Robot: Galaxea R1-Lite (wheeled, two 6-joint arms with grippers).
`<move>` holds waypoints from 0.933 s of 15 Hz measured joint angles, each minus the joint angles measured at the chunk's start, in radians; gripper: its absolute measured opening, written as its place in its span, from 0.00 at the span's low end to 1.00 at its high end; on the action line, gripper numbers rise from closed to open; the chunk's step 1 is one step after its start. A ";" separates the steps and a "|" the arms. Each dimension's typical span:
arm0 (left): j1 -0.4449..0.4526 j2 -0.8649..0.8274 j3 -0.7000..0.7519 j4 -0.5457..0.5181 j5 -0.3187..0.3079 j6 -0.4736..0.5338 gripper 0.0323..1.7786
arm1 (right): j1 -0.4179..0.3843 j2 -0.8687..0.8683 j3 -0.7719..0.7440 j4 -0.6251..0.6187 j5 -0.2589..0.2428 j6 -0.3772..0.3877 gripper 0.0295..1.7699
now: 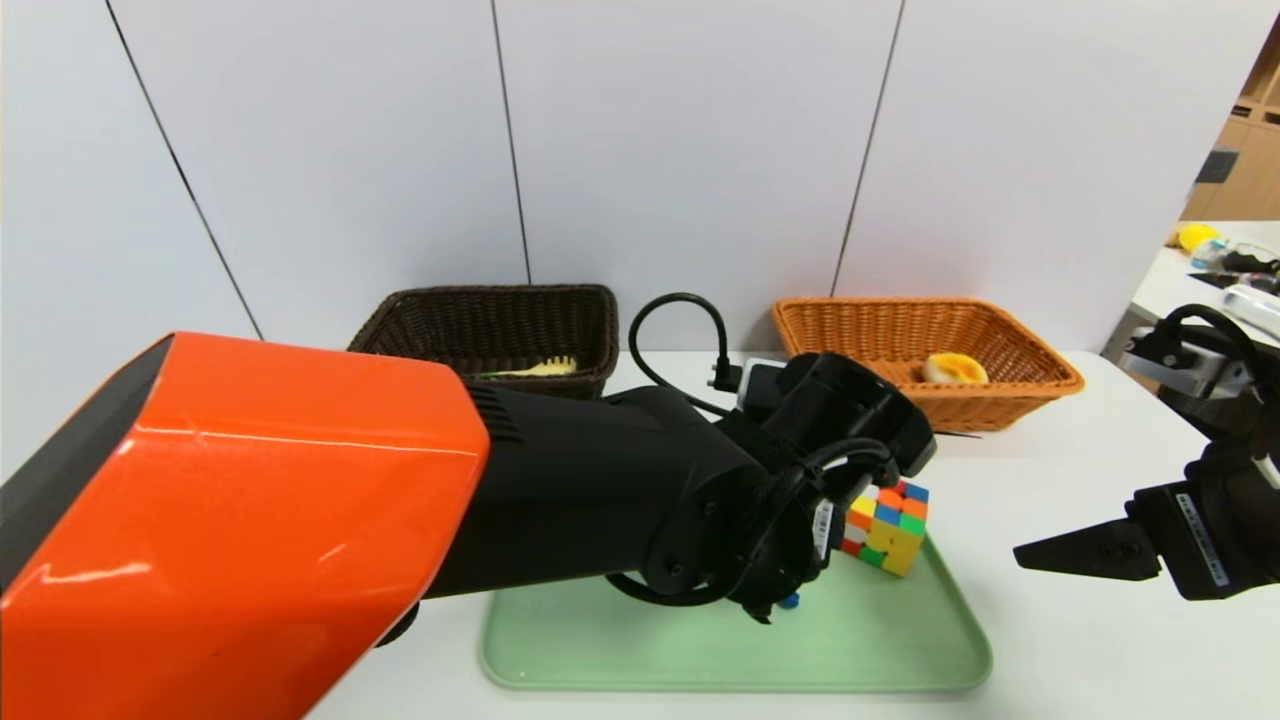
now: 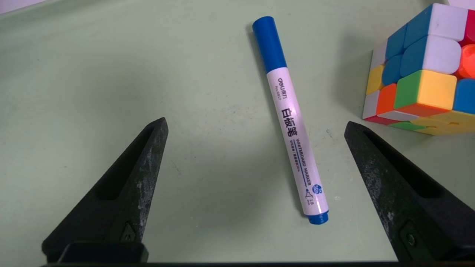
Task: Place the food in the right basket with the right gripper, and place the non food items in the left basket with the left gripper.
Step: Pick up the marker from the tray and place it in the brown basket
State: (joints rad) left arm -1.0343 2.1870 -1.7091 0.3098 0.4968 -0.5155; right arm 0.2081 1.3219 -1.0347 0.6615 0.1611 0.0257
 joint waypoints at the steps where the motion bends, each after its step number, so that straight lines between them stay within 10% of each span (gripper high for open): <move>1: -0.004 0.004 -0.002 0.000 0.014 -0.009 0.95 | 0.000 0.000 0.003 0.001 0.000 0.000 0.96; 14: -0.009 0.102 -0.104 0.116 0.061 -0.124 0.95 | 0.002 0.006 0.022 -0.018 0.000 -0.001 0.96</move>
State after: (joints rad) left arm -1.0430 2.2894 -1.8132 0.4255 0.5574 -0.6394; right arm 0.2100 1.3277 -1.0130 0.6436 0.1611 0.0245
